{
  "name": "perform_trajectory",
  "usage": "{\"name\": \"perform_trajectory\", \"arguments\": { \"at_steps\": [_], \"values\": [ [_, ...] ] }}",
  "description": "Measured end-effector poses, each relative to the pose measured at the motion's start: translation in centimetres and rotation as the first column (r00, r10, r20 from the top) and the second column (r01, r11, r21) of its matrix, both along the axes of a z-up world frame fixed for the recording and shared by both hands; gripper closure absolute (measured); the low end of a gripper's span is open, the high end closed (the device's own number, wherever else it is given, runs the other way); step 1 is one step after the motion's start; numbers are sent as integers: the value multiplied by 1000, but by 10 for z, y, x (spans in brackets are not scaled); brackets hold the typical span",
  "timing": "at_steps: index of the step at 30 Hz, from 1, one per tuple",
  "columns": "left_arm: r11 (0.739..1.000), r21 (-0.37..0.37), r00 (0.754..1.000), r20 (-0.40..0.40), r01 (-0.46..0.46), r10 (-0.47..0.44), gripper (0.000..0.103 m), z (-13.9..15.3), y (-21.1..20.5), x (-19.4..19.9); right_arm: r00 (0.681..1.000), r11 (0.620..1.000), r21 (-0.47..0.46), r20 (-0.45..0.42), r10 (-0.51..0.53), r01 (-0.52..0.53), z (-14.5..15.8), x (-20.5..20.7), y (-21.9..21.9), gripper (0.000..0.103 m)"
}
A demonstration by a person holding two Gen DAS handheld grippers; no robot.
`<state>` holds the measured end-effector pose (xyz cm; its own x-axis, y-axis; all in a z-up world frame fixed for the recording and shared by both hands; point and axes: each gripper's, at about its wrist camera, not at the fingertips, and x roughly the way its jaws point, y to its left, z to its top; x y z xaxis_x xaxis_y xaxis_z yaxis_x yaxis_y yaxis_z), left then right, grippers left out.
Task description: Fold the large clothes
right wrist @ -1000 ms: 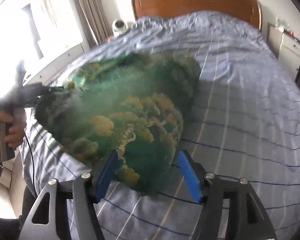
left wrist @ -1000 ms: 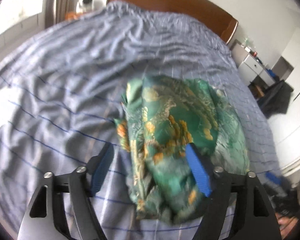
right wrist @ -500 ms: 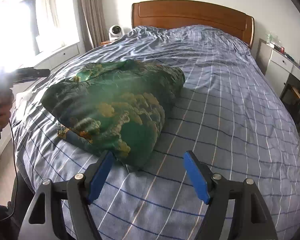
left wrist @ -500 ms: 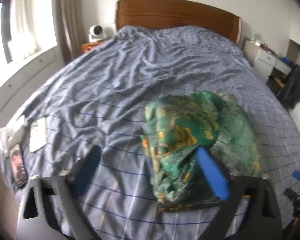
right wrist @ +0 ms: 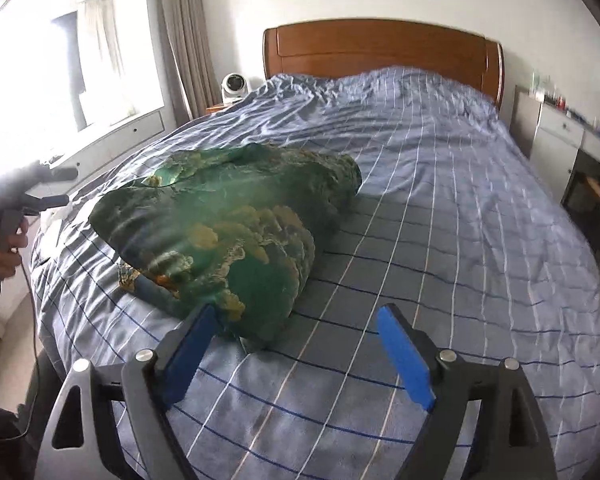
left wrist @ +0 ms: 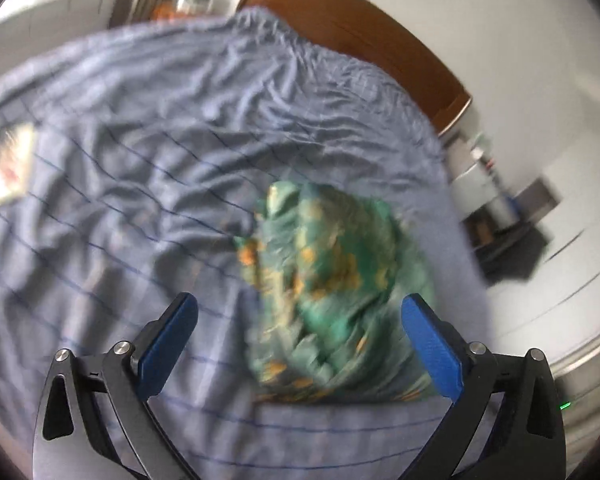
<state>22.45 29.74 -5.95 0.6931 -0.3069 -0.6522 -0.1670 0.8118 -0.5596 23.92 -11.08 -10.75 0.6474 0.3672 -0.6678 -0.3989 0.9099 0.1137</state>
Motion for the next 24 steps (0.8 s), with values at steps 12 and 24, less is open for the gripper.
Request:
{"name": "perform_trajectory", "arguments": {
  "at_steps": [12,24],
  "values": [
    [942,-298,958,-188,154,-216,0,-133,-26,89,953,946,315,-303,22,78,-48,111,-8,18],
    [904,-377,933,-207,201,-294,1,-166,-48,112,852,814,577,-459,252,71,-142,184,26,7]
  ]
}}
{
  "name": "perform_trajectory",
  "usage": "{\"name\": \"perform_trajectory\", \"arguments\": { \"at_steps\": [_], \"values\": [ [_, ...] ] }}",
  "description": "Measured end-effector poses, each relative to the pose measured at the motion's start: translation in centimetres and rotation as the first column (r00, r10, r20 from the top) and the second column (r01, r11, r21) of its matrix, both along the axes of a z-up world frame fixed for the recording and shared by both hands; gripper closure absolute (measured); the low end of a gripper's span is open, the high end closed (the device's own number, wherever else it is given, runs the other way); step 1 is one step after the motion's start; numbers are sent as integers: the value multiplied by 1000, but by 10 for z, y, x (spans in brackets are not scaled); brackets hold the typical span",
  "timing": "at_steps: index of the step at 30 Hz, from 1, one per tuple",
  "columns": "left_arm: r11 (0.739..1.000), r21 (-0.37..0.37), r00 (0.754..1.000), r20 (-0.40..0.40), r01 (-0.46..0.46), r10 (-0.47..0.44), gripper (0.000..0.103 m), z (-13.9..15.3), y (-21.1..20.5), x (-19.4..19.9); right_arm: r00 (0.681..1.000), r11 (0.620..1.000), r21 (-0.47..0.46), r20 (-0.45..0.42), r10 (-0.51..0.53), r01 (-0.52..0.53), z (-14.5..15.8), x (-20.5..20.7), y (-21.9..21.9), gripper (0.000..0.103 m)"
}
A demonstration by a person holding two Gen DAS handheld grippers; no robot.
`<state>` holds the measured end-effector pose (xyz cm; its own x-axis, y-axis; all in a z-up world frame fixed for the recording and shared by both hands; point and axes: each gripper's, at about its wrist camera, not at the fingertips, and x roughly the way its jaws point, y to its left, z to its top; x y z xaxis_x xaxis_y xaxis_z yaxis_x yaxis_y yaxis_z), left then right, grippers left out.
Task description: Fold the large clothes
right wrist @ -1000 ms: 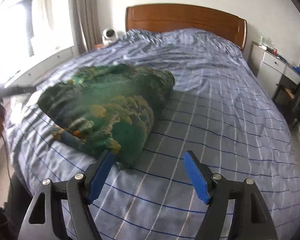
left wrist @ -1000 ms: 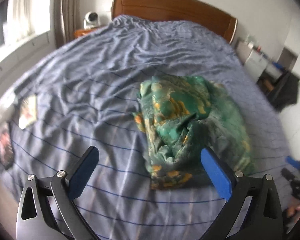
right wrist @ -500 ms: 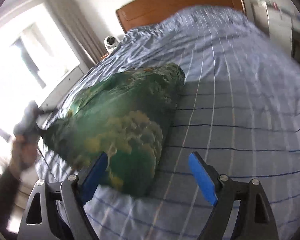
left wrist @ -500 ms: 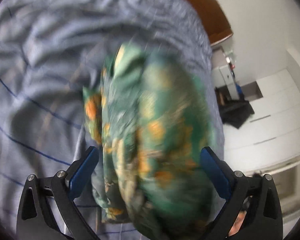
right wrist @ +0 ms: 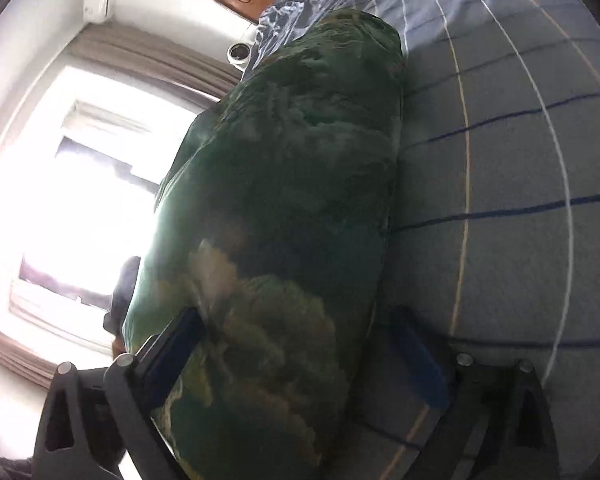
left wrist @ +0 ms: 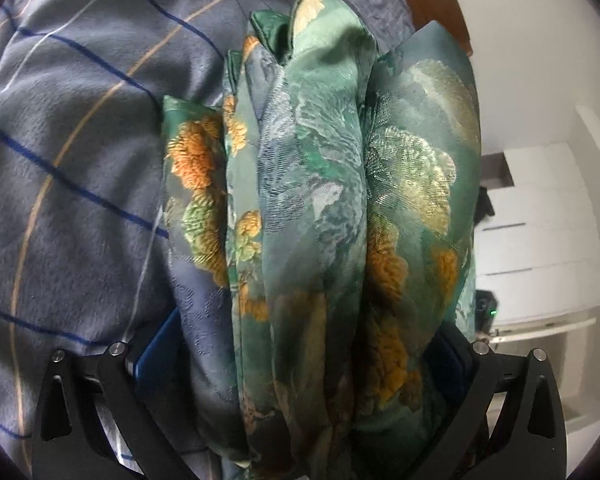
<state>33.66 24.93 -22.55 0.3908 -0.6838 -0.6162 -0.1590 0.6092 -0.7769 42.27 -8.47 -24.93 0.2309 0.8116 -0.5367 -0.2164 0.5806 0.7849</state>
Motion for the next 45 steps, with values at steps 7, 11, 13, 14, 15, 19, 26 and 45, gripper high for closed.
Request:
{"name": "perform_trajectory", "arguments": {
  "at_steps": [7,11,13,14,15,19,26,45],
  "values": [
    [999,46,994,105,-1,-4,41,45,-19,8,969,992,-122,234,73,-45,56,-15,31,33],
    [997,75,984,176,-3,-10,41,74,-37,33,938,993,-112,339,67,-31,89,-3,30,33],
    [996,93,980,200,-10,-9,41,84,-47,55,928,993,-120,367,67,-24,97,14,27,33],
    [994,105,977,211,-12,-10,41,86,-53,70,926,993,-118,372,66,-23,99,26,25,33],
    [993,115,977,214,-11,-14,40,86,-56,79,927,993,-116,370,64,-22,100,35,22,33],
    [984,177,987,162,-19,-11,31,57,-77,116,950,994,-108,308,43,-10,78,77,7,33],
    [938,320,972,230,-129,55,12,67,-98,98,978,992,-64,187,-98,112,26,88,-28,9],
    [529,726,846,532,-440,-26,0,148,-210,-131,720,768,-409,687,-97,494,162,-153,-54,0]
  ]
}}
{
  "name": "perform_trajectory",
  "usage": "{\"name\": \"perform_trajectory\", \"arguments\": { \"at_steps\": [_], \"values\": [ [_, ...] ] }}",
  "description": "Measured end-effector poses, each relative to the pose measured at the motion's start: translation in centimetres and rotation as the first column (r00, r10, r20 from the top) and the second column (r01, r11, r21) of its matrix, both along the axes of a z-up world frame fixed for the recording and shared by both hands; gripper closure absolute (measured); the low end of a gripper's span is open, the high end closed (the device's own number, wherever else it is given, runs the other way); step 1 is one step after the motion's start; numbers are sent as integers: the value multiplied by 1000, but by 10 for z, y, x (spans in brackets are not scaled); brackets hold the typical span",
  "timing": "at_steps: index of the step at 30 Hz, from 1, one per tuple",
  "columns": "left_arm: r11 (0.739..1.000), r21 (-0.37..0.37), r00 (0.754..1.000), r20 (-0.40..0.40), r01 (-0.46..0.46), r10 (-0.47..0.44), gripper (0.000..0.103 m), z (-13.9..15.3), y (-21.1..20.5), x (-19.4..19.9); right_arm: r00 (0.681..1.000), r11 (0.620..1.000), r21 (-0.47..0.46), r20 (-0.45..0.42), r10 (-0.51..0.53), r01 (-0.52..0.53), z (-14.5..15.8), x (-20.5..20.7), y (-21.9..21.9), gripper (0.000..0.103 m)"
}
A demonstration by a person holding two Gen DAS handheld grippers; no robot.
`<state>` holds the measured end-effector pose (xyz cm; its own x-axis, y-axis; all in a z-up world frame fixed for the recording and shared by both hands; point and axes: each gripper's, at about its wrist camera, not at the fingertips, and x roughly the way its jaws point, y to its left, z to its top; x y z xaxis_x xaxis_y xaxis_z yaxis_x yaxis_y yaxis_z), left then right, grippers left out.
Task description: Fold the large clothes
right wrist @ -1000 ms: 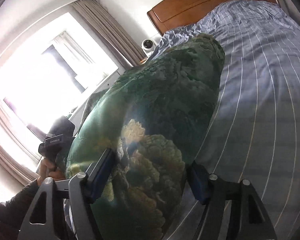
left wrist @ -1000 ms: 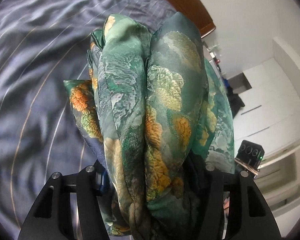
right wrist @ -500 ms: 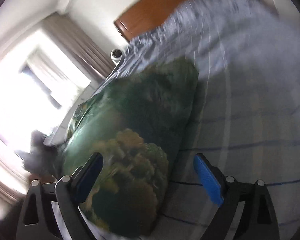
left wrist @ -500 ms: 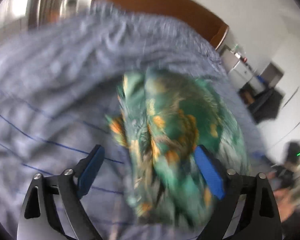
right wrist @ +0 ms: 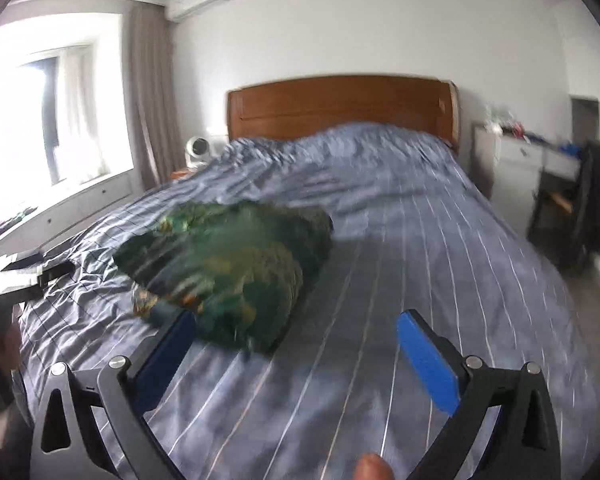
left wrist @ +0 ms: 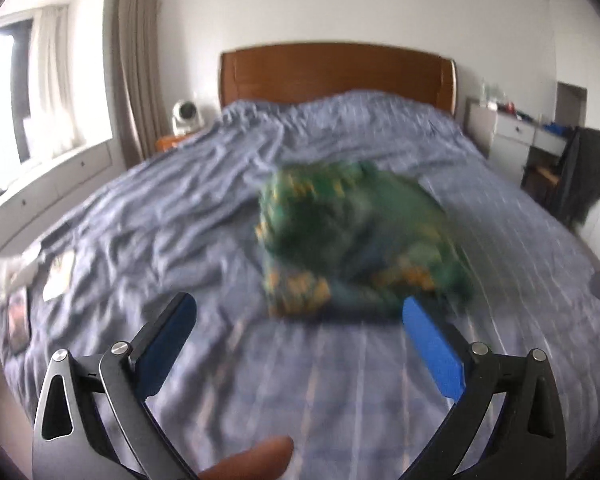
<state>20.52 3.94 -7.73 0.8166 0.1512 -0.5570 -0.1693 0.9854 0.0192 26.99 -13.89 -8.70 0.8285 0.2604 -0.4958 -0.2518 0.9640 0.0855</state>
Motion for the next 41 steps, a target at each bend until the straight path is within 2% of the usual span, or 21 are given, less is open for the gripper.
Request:
{"name": "perform_trajectory", "arguments": {
  "at_steps": [2,5,9,12,15,19,25,28,33,41],
  "values": [
    [1000,-19,1000,-22,2,-3,0,1,-9,-16,999,998,-56,-32,-42,40,-4,-15,6,0],
    [1000,-6,1000,-12,-8,8,0,12,-21,-32,998,991,-125,-26,-49,45,-2,-30,20,0],
    [999,43,999,-19,-29,30,0,34,-37,-40,999,992,-128,-28,-20,16,14,-48,27,0],
    [998,54,999,-28,-27,29,0,48,-45,-49,998,986,-160,-53,-44,35,30,-52,34,0],
    [999,43,998,-64,-11,13,0,51,-49,-50,996,987,-152,-70,-61,49,40,-56,37,0],
    [1000,31,996,-94,-2,5,0,54,-53,-55,991,984,-165,-104,-83,65,39,-66,37,0],
    [999,49,996,-82,-19,23,0,62,-55,-64,987,979,-191,-134,-93,66,32,-78,35,0],
    [999,22,996,-84,-23,25,0,66,-49,-67,990,979,-195,-117,-78,54,40,-85,39,0],
    [999,23,997,-71,-33,35,0,70,-43,-73,996,980,-195,-72,-48,33,54,-96,51,0],
    [998,45,999,-31,-40,41,0,73,-47,-83,995,977,-208,-77,-58,41,52,-100,52,0]
  ]
}}
